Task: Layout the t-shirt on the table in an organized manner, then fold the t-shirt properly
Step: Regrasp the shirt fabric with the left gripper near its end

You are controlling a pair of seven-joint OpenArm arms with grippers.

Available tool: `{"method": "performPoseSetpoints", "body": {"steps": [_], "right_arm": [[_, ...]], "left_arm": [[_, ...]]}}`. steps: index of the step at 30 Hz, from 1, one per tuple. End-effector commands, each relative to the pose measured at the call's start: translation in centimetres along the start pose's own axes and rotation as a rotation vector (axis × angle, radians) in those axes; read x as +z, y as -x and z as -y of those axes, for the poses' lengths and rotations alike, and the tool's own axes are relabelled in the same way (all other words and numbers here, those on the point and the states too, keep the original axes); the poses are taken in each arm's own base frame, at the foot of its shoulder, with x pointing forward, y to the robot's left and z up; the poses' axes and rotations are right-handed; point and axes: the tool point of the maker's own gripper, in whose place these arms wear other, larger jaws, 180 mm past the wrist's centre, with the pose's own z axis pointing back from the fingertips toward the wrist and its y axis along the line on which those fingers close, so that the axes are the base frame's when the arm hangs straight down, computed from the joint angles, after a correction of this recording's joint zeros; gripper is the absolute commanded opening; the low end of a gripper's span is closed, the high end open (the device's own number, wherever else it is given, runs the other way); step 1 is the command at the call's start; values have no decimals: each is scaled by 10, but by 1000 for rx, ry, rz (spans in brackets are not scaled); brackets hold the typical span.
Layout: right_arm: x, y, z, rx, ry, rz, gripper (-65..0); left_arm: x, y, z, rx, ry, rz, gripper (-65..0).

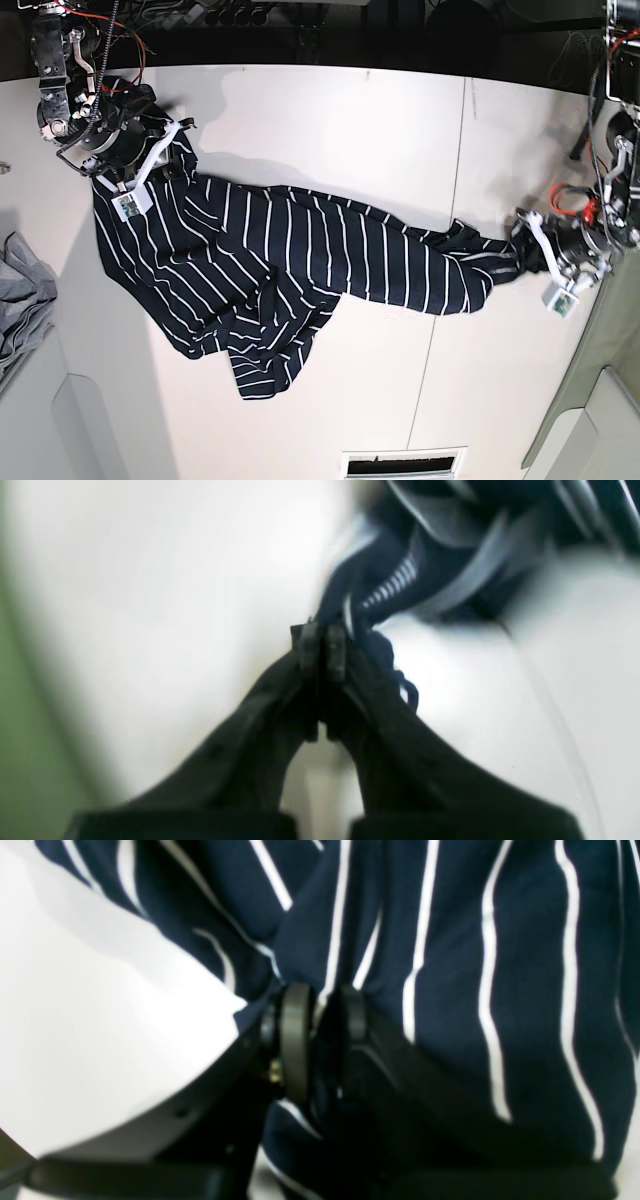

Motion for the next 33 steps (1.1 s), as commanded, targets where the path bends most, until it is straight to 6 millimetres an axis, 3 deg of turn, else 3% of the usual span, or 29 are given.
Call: {"method": "performPoseSetpoints", "body": {"steps": [1,4,7,8,9,15,19,25,33], "right_arm": [[2,3,5,13,15,-23,-535],[2,3,5,13,14,-22,-535],[2,1,3,-1,4,-14,-535],[2,1,2,-3,2,-14,-535],[2,1,2,-3,2,-15,-535],[2,2,3,-2,2,-17,-535],[1,1,0,-8,-3,-15,-535],[1,1,-1,-8,-4,-14,-535],[1,5,-2,-10,-6,-22,-535]], "left_arm": [[10,-39,-26,-33,-52,105,-650],[19,-84,-49,-86,-87,207,-636],[10,-100,-55,-83,-80,210,-348],[5,-100,-54,-78,-69,198,-277],[0,-98,-50,-69,-52,189,-252],[-16,-59,-24,45,37,11,-254],[-15,-47,15,58,197,27,-254],[-29,-13,48,6,188,12,-254],[-45,-32,52,-24,64,95,-253]]}}
